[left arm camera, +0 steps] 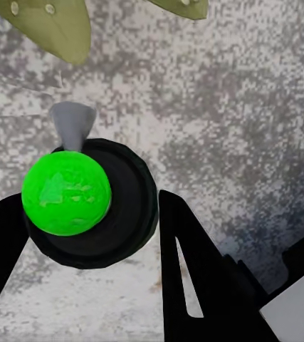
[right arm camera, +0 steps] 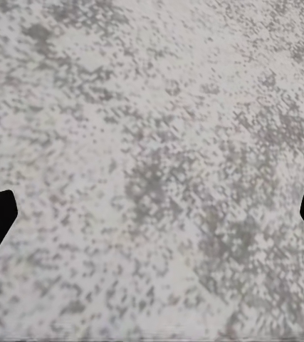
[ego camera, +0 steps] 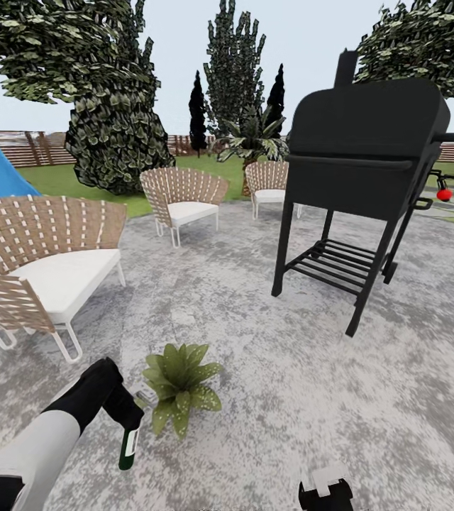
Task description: Pick up the pesticide atomizer in the garden and spray insectifuge to fully cover both potted plants in the garden.
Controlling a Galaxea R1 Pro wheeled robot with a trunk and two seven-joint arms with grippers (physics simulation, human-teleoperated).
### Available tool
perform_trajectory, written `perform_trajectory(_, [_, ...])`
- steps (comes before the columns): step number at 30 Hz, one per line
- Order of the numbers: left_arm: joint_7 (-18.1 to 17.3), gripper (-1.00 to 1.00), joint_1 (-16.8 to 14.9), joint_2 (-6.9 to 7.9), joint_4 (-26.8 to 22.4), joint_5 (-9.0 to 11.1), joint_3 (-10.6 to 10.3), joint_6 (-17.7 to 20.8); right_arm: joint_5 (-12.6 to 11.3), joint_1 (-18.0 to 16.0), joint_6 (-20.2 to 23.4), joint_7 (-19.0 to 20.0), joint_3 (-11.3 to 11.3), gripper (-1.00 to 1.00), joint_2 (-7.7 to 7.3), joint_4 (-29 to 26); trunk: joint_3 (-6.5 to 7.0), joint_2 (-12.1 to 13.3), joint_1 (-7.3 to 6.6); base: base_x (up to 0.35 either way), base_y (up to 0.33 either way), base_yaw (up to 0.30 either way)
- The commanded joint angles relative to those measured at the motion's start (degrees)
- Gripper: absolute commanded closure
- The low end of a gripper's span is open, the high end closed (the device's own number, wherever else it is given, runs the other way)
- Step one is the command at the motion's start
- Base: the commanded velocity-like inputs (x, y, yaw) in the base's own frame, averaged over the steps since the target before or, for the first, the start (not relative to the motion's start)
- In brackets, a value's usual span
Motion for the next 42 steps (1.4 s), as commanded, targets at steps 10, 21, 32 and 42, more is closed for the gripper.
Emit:
perform_trajectory(10, [-0.34, 1.0, 0.12, 0.03, -0.03, -0.3, -0.26, 0.4, 0.53, -0.05, -0.19, -0.2, -0.48, -1.0, 0.03, 0.07, -0.05, -0.02, -0.02, -0.036, 0.215, -0.198])
perform_trajectory(21, [-10.63, 1.0, 0.02, 1.72, -0.14, -12.0, 0.04, -0.25, 0.62, -0.04, -0.19, -0.2, -0.48, -1.0, -0.04, 0.1, -0.05, -0.02, -0.02, 0.003, 0.005, -0.003])
perform_trajectory(32, [-10.95, 1.0, 0.14, 1.02, -0.22, -12.56, -0.13, -0.05, 0.66, -0.05, -0.19, -0.2, -0.48, -1.0, -0.32, 0.07, -0.05, -0.02, -0.02, 0.183, 0.21, 0.0])
perform_trajectory(42, [-10.98, 1.0, 0.67, 1.34, -0.01, -12.57, -0.49, -0.37, 0.54, -0.05, -0.18, -0.2, -0.48, -1.0, -0.24, 0.07, -0.05, -0.02, -0.02, 0.061, 0.068, 0.0])
